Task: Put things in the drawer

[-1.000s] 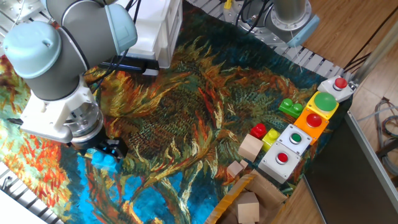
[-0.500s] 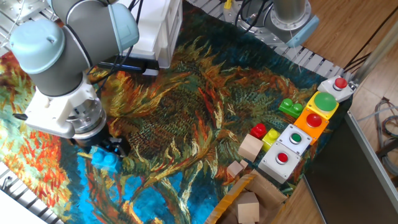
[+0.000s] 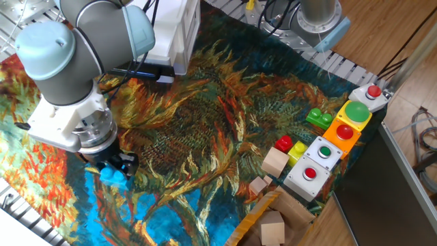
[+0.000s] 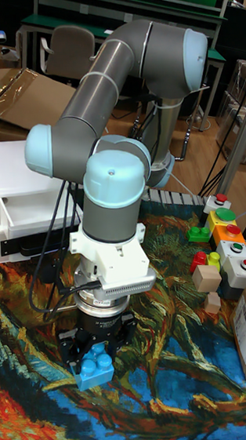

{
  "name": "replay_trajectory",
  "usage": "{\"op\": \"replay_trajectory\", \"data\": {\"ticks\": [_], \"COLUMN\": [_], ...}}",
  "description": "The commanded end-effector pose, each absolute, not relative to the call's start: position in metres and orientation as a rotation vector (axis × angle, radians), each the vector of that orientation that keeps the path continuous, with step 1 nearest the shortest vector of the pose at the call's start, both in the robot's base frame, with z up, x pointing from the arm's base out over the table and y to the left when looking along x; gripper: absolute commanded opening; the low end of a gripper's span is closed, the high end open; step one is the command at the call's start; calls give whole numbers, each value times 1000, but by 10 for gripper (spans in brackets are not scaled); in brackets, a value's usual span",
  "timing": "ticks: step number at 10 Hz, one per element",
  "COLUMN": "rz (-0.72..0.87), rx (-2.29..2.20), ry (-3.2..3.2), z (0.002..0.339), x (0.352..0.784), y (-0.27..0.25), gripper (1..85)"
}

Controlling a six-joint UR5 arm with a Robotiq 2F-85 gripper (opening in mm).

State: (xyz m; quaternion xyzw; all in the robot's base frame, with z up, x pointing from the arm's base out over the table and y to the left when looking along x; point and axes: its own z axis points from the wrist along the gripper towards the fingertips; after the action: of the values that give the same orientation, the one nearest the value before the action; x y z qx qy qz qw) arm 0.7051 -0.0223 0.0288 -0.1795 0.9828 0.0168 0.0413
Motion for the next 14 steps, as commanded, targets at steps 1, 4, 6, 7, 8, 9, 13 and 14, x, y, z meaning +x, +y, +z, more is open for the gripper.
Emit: {"op": "replay_trajectory", "data": {"ticks": [1,4,6,7,8,9,13,14], "rz": [-8,33,43,59,73,90,22,-2], "rx": [-503,-481,-488,-496,-510,-524,-574,-579], "ry": [3028,3059,3070,3065,3036,3004,2983,3023], "z": [40,59,78,86,88,88,88,90], "x": [707,700,695,693,698,705,710,699], "y": [-28,-17,-10,-8,-5,0,-11,-16], "gripper": [13,13,13,13,13,13,13,13]}}
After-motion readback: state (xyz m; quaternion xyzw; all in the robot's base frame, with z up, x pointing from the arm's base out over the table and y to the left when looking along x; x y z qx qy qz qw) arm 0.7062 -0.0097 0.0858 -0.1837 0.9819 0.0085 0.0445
